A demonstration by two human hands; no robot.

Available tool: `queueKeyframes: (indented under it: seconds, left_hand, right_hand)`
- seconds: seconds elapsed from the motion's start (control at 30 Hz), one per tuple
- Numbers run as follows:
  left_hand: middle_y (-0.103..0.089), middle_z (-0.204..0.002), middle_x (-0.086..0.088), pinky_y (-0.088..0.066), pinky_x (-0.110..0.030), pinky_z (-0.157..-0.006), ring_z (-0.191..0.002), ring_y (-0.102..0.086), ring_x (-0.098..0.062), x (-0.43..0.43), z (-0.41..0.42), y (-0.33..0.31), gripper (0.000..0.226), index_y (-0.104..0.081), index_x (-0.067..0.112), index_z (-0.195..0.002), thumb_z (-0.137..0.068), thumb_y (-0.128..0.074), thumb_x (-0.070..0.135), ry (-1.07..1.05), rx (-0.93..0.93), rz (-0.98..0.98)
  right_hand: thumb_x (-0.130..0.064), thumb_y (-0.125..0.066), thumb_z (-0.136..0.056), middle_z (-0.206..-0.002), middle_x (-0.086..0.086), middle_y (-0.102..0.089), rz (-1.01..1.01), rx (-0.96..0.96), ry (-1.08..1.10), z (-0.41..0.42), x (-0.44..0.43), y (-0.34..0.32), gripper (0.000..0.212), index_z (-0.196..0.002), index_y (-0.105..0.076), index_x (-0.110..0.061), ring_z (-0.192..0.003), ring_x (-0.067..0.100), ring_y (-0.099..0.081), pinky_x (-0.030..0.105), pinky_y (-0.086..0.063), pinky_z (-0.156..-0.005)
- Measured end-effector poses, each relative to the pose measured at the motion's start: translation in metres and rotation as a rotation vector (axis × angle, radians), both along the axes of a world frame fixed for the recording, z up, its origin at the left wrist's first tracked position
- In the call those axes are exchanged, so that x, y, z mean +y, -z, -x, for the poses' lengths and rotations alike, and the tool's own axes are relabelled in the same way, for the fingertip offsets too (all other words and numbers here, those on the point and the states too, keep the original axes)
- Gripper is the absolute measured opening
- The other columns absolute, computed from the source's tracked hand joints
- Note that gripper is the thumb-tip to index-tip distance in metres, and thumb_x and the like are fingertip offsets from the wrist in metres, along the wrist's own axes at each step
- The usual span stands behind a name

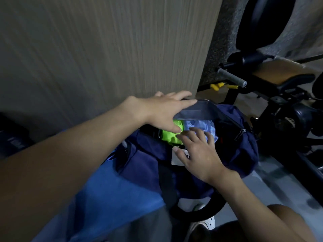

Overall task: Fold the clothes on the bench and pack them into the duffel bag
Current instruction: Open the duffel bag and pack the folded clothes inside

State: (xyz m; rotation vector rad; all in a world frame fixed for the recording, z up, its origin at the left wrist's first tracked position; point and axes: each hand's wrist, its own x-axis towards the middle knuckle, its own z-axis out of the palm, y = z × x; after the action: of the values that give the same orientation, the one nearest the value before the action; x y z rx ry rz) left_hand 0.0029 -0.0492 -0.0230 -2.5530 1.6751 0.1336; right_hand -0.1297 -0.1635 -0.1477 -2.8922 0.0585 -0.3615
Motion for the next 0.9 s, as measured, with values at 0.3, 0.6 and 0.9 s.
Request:
queueKeyframes:
  seconds: [0.3,0.6,0.9]
  left_hand:
    - [-0.037,-0.155,0.005,-0.029,-0.043,-0.117,-0.143,-0.032,-0.014,0.141,0.032,0.037,0.068,-0.042,0.03,-0.149,-0.087,-0.067,0.041,-0.334,0.188,0.444]
    - [-0.063,-0.13,0.002,-0.041,-0.029,-0.108,-0.123,-0.058,-0.016,0.275,0.028,0.118,0.035,-0.066,0.013,-0.125,-0.091,-0.064,0.009,-0.918,0.209,0.912]
    - [-0.048,-0.145,0.012,-0.029,-0.042,-0.114,-0.139,-0.04,-0.011,0.306,-0.009,0.135,0.041,-0.058,0.028,-0.135,-0.095,-0.061,0.03,-0.966,0.085,0.609]
  right_hand:
    - [-0.045,-0.037,-0.092,-0.094,-0.007,-0.065,-0.13,-0.005,-0.259,0.022,0.08,-0.024,0.04,-0.1,-0.069,-0.022,-0.093,0.022,-0.056,0.038,-0.046,-0.081]
    - [-0.025,-0.052,-0.092,-0.108,-0.002,-0.06,-0.351,0.115,-0.498,-0.032,0.189,-0.023,0.029,-0.116,-0.064,-0.014,-0.101,0.013,-0.058,0.023,-0.044,-0.094]
    - [-0.03,-0.048,-0.096,-0.141,0.016,-0.038,-0.255,0.169,0.01,-0.152,0.252,0.02,0.049,-0.14,-0.035,-0.012,-0.126,0.035,-0.042,0.043,-0.037,-0.105]
